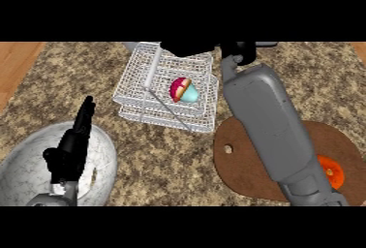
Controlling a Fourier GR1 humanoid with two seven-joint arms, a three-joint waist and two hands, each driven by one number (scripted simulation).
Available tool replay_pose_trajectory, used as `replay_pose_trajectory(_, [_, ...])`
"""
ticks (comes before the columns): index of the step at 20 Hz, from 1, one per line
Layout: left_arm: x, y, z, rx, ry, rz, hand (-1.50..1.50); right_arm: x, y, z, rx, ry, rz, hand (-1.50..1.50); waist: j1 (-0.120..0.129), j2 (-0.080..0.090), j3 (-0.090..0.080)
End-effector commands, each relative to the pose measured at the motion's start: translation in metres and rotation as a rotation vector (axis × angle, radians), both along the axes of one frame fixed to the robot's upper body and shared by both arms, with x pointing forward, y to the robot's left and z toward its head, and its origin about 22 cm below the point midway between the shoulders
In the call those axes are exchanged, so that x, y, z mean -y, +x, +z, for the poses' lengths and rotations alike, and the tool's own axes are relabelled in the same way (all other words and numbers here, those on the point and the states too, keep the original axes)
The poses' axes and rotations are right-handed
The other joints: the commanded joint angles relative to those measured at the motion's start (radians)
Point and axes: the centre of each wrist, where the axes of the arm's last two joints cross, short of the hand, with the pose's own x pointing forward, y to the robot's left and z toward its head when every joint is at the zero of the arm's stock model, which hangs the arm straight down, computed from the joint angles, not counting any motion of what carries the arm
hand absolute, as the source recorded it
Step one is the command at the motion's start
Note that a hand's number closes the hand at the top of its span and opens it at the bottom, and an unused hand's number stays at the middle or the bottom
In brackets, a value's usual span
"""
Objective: Pick the cupcake from the cutting board and place it in the tiered basket
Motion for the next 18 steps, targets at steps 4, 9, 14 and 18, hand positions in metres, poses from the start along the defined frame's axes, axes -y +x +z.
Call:
replay_pose_trajectory(4, [-0.005, -0.041, -0.059, -0.272, -0.043, 0.079, 0.0, 0.046, 0.006, 0.019, 0.142, 0.112, -0.247, -1.5, -0.063, -0.002, -0.028])
replay_pose_trajectory(9, [-0.018, -0.044, -0.055, -0.264, -0.038, 0.124, 0.0, 0.111, 0.001, 0.026, 0.123, 0.175, -0.383, -1.5, -0.088, -0.009, -0.027])
replay_pose_trajectory(14, [-0.025, -0.049, -0.053, -0.252, -0.054, 0.134, 0.0, 0.176, -0.023, 0.022, 0.097, 0.162, -0.39, -1.5, -0.103, -0.011, -0.026])
replay_pose_trajectory(18, [-0.033, -0.054, -0.052, -0.267, -0.042, 0.147, 0.0, 0.233, -0.051, 0.028, 0.087, 0.157, -0.371, -1.5, -0.118, -0.012, -0.025])
